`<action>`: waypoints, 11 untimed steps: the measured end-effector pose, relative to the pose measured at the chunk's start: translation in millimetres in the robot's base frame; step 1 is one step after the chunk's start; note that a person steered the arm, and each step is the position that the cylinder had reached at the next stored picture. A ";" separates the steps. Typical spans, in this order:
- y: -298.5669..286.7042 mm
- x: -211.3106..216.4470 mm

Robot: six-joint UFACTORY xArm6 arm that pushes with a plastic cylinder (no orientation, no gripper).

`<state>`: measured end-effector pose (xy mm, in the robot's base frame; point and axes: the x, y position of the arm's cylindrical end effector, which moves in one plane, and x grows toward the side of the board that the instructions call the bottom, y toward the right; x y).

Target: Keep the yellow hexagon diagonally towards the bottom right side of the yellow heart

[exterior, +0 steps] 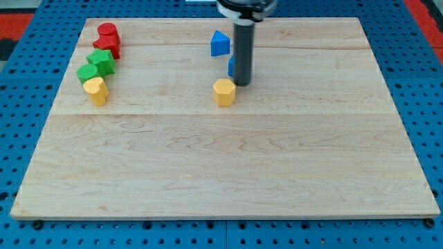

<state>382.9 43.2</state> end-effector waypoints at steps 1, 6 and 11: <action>-22.2 39.9; -107.9 21.2; -183.3 26.2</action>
